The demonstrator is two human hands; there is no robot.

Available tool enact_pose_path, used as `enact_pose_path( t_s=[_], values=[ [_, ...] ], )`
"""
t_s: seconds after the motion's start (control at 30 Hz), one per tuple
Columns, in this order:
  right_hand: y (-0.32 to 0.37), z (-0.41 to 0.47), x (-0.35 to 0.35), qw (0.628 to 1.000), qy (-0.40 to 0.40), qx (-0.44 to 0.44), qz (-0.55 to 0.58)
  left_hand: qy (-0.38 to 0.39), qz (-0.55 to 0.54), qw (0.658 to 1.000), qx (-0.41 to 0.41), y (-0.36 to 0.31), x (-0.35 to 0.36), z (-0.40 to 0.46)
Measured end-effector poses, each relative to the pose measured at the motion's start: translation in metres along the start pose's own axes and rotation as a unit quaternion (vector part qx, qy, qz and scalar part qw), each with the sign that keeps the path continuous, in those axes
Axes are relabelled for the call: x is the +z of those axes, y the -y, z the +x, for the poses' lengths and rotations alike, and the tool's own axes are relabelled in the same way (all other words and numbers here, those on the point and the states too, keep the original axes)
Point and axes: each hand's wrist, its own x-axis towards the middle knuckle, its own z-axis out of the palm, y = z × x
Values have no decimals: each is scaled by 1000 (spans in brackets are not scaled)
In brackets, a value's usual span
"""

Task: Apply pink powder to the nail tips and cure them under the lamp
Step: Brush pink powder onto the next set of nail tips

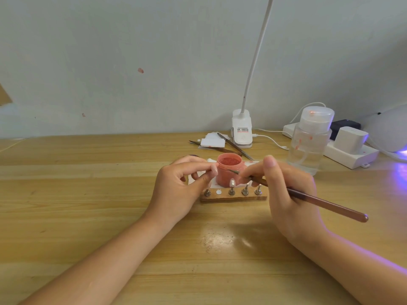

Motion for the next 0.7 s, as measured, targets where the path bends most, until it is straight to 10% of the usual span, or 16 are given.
enact_pose_path(
  t_s=[0.7],
  values=[
    [-8, 3, -1, 998, -19, 54, 5, 86, 4, 994, -67, 0, 5, 0]
  ],
)
